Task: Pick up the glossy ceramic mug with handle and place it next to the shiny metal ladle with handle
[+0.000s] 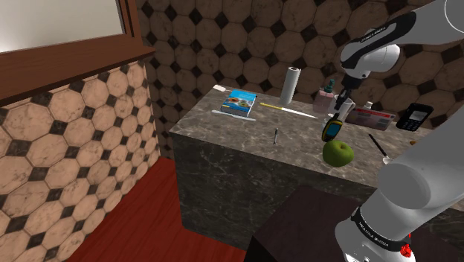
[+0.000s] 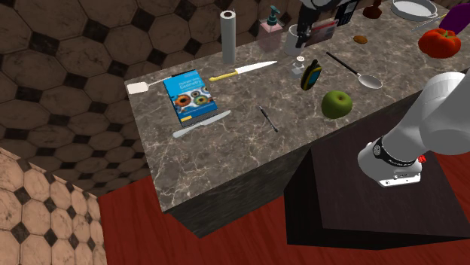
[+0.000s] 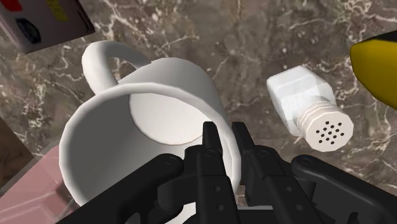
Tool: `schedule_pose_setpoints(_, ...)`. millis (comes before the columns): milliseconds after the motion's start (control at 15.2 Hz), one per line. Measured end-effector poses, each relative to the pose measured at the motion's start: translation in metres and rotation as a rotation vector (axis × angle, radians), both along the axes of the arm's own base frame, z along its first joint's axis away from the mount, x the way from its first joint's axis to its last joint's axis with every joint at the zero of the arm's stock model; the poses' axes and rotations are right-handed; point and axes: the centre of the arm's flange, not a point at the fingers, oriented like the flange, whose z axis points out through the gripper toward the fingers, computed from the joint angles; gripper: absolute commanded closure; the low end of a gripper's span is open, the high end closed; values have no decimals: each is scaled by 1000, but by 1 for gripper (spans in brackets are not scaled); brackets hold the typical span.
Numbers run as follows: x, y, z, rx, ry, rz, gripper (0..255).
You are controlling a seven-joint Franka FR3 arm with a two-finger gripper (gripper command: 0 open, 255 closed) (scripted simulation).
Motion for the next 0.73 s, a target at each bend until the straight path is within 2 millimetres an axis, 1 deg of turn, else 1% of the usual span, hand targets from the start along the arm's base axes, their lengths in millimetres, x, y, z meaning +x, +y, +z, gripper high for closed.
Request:
schedule_pose_setpoints(330, 1, -1, -27, 0, 0, 0, 255)
schedule_pose_setpoints(462, 1, 0, -31, 0, 0, 0, 255)
schedule_pose_setpoints(726, 0, 0, -32, 0, 0, 0, 255)
